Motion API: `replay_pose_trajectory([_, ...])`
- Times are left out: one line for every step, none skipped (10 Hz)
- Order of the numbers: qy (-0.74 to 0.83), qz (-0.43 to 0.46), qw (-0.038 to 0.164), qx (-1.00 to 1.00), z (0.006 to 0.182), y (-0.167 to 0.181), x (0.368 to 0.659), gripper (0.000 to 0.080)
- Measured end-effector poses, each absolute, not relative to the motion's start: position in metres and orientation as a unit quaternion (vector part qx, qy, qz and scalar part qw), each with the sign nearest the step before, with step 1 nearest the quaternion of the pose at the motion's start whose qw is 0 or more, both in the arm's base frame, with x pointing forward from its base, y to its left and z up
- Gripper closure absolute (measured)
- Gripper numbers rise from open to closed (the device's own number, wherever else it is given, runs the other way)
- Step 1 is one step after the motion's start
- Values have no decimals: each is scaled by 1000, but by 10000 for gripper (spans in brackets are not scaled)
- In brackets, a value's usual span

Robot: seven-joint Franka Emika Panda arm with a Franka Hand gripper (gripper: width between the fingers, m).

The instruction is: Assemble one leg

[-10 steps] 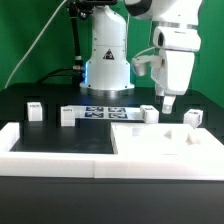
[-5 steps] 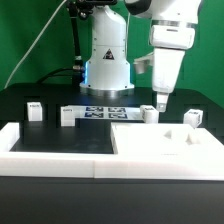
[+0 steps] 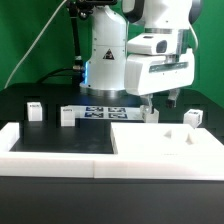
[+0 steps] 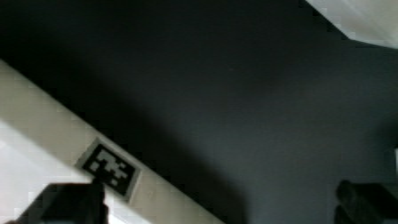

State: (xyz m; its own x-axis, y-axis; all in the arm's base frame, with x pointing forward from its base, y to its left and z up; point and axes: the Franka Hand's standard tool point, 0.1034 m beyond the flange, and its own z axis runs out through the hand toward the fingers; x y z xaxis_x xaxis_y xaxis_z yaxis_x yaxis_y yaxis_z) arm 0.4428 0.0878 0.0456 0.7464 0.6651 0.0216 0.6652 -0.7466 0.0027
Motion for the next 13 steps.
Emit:
replay_pose_trajectory([-324,-11,5,-946,46,89,443,151])
replay_pose_trajectory([-307,-11,6,-952,46,90,443,151])
replay_pose_trajectory([-237,-11,11,-971,46,91,442,151])
replay_pose_trajectory([-154,-16,17,-988,45,92,434,151])
replay_pose_trajectory([-100,-13,20,-995,44,96,428,151])
replay_pose_trajectory([-41,-14,24,-999,44,103,426,151])
replay_pose_trajectory([28,-9,29,-999,43,111,422,151])
replay_pose_trajectory([68,-7,32,-997,42,116,420,151])
replay_pose_trajectory([128,-2,36,-991,41,121,418,151])
replay_pose_trajectory([187,-2,43,-981,40,125,418,151])
replay_pose_trajectory([230,-9,51,-972,37,127,418,151])
replay_pose_trajectory([235,-7,52,-970,38,128,418,151])
replay_pose_trajectory([270,-5,55,-961,38,128,418,151])
